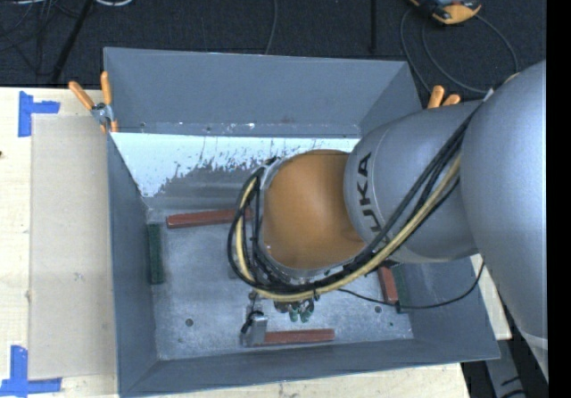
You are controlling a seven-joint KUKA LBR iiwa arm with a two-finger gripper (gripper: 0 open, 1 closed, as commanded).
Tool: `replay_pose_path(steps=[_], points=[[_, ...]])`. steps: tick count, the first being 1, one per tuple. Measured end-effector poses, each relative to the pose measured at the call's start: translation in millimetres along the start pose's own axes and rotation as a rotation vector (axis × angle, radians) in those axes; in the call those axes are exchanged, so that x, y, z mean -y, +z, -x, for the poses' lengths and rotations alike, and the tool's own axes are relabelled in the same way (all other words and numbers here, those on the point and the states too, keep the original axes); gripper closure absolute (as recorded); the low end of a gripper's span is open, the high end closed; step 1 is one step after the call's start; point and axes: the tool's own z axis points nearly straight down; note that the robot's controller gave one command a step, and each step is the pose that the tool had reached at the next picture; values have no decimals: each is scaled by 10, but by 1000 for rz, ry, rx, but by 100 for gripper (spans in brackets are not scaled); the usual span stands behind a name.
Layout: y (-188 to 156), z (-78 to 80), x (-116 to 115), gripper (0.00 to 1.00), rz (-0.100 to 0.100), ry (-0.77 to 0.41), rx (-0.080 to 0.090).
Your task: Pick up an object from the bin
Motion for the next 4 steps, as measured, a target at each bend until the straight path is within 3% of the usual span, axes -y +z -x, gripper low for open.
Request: replay_pose_path(steps=[1,2,3,4], points=[[-153,-155,468,0,-1,-32,-12],[-185,-158,595,0,0,-56,0],[465,-216,912,0,1,94,3],[691,-149,1034,100,3,123,18]])
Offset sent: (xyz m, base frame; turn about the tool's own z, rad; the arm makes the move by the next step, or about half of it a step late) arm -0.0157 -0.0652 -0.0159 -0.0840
